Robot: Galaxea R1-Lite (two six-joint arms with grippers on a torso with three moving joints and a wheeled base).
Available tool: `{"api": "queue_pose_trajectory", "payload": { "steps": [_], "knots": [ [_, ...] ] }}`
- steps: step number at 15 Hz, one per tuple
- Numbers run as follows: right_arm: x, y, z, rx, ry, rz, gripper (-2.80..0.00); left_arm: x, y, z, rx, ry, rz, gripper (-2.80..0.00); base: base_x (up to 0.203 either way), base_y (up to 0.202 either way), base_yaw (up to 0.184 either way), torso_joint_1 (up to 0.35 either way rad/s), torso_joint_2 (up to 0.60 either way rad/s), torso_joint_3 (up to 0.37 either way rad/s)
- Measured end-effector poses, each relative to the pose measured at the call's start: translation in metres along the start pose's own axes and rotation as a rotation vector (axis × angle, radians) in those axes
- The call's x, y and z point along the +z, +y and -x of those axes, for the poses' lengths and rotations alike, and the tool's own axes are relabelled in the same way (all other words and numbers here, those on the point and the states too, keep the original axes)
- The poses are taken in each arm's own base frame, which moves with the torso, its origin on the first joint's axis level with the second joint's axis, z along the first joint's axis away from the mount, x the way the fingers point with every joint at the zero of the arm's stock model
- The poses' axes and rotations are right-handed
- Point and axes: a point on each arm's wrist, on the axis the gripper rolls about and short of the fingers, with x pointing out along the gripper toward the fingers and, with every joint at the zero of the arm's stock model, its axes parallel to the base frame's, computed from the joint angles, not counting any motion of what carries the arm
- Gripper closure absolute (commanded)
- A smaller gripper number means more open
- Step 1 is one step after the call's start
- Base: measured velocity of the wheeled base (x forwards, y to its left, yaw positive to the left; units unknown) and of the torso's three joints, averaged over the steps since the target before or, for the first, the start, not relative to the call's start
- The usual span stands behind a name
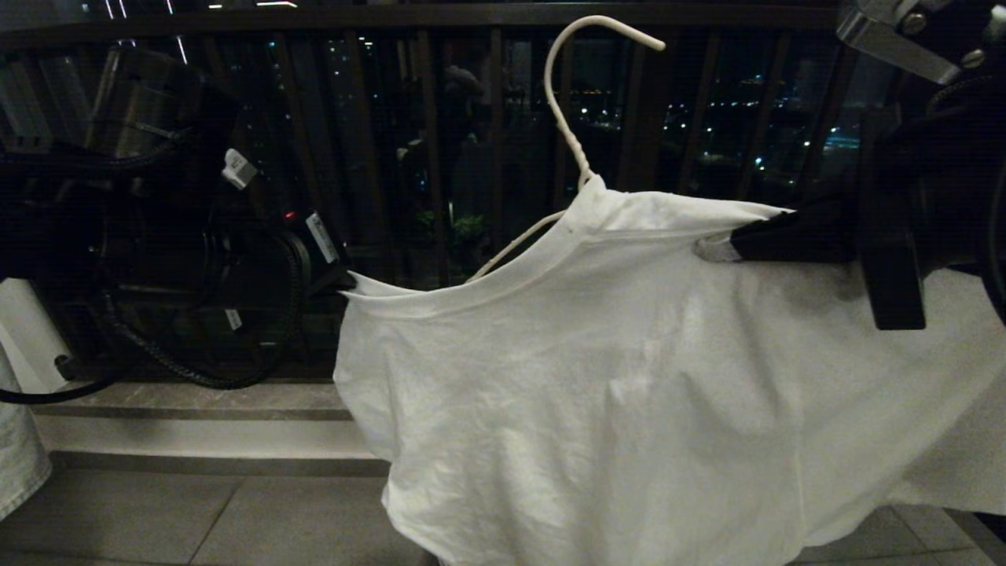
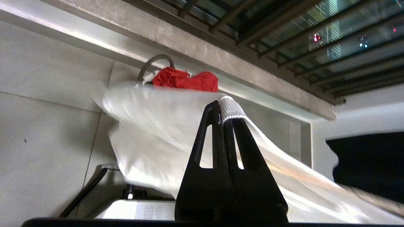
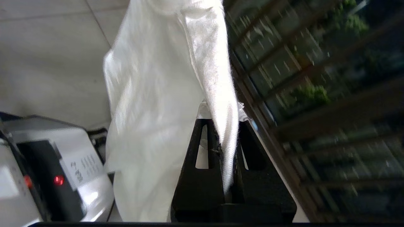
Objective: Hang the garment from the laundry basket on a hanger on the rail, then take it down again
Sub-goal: Hang the clothes on the clothes rack
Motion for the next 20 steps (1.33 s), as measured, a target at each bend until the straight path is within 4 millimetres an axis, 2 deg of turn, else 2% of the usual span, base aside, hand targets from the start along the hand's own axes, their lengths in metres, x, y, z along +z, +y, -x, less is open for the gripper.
{"api": "queue_pose_trajectory", "payload": {
  "steps": [7,12,15,20],
  "knots": [
    [0.011,0.014,-0.036,0.072,-0.041,-0.026,0.0,0.0,-0.006,0.04,-0.106,0.058,-0.013,0.0,0.0,0.0,0.0,0.0,0.0,0.0],
    [0.011,0.017,-0.055,0.076,-0.072,-0.105,0.0,0.003,-0.008,0.058,-0.12,0.049,-0.027,0.0,0.0,0.0,0.0,0.0,0.0,0.0],
    [0.012,0.035,-0.063,0.115,-0.13,-0.132,0.0,0.007,-0.009,0.08,-0.115,0.053,-0.07,0.0,0.0,0.0,0.0,0.0,0.0,0.0],
    [0.002,0.052,-0.073,0.128,-0.235,-0.192,0.0,0.016,-0.02,0.116,-0.132,0.073,-0.148,0.0,0.0,0.0,0.0,0.0,0.0,0.0]
  ]
}}
